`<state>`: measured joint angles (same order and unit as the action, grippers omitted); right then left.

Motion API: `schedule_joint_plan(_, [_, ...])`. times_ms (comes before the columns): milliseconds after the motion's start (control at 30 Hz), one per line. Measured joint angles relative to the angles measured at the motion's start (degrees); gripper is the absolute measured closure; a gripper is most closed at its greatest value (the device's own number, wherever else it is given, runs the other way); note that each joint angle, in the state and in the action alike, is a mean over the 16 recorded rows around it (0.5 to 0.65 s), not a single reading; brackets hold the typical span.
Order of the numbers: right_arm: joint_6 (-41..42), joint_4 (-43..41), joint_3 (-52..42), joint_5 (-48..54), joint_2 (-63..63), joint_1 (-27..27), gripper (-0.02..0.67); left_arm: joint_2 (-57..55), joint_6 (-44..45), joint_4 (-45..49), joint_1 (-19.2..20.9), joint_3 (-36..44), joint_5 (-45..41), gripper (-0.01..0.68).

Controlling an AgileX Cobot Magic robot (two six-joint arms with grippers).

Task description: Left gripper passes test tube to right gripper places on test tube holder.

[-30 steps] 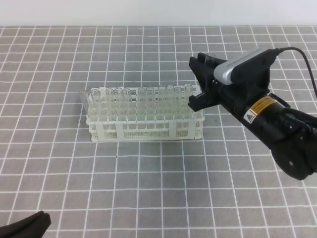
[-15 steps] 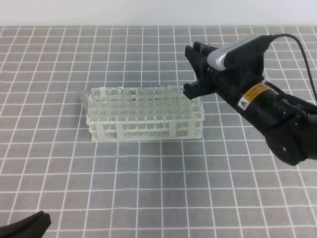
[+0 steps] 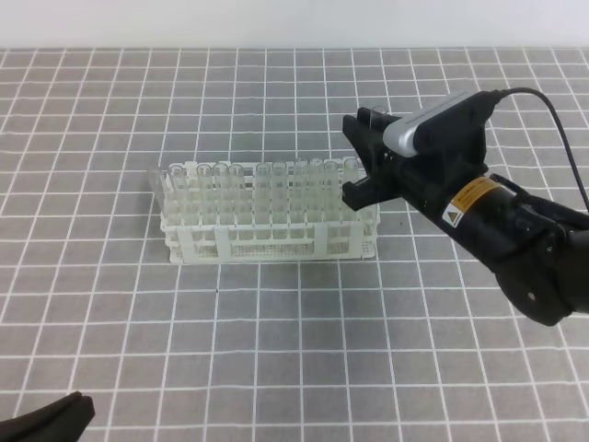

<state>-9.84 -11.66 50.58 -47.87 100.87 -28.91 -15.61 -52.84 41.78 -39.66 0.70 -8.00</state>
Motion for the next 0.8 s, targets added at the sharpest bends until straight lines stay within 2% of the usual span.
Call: schedule_joint_plan(800, [-1.09, 0.49, -0.40, -3.08, 1.60, 0.96, 0.566, 0.02, -0.09, -0.16, 0.00, -0.42, -2.39, 0.659])
